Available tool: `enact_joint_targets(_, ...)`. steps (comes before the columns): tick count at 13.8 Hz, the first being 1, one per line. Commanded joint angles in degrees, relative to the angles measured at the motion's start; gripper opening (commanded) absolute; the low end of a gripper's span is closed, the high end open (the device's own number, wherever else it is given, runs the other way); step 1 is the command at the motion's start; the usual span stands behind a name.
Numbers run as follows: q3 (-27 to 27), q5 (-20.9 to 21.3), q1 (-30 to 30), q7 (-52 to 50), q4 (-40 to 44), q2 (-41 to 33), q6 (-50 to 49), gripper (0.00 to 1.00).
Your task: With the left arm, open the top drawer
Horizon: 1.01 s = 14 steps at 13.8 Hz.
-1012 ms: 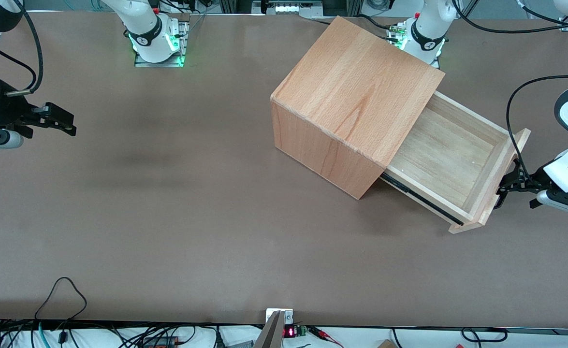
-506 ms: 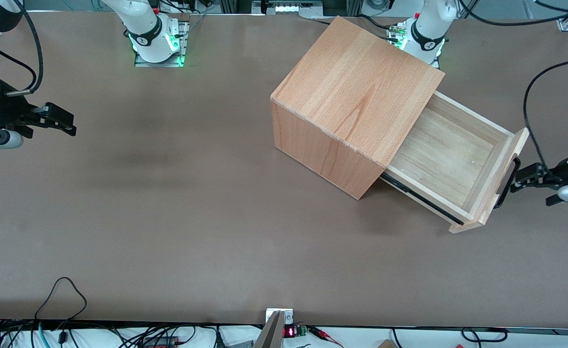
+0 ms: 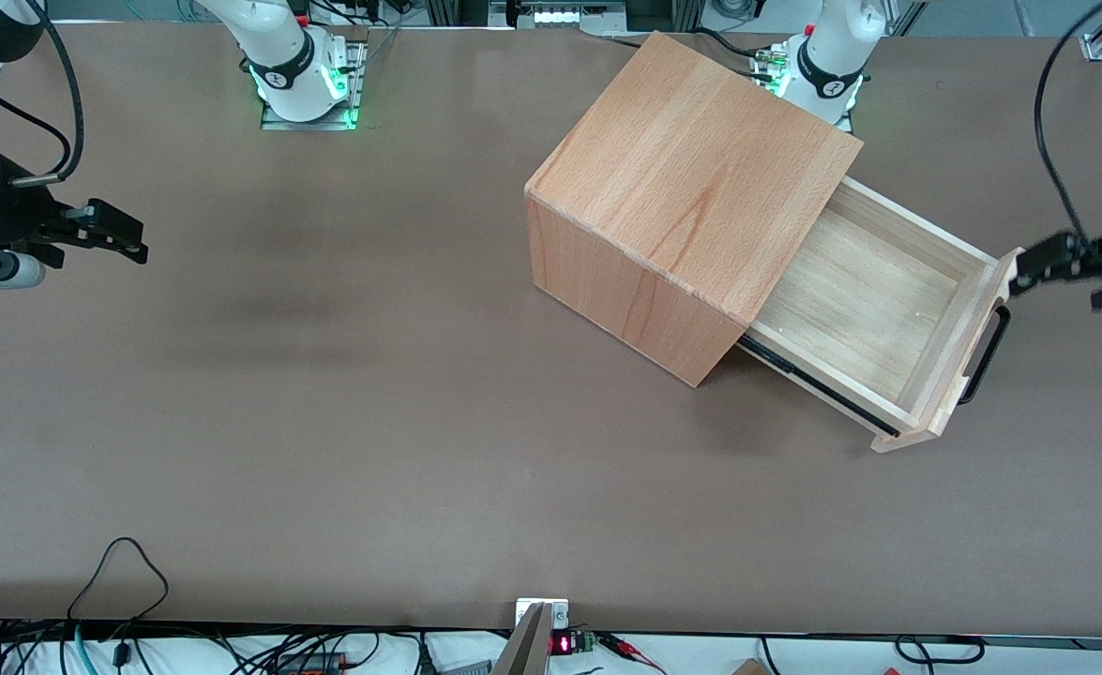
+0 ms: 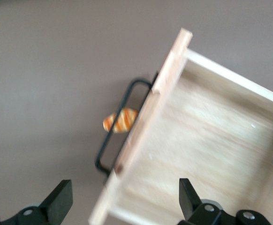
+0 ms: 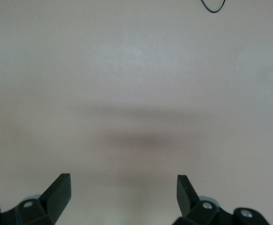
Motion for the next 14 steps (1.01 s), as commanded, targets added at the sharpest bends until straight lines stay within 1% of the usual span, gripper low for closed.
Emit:
enact_joint_targets(1, 0.29, 2.48, -1.81, -7.0, -0.74, -4.6, -5.75, 1.0)
enact_joint_targets(4, 0.29, 2.57, -1.81, -7.1, -0.74, -5.32, -6.03, 1.0)
enact_joint_targets(6, 0.29, 3.36, -1.81, -7.28, -0.74, -5.32, -6.03, 1.0)
enact_joint_targets(14, 0.29, 3.1, -1.9, -6.84, -0.47, -5.32, -5.94, 1.0)
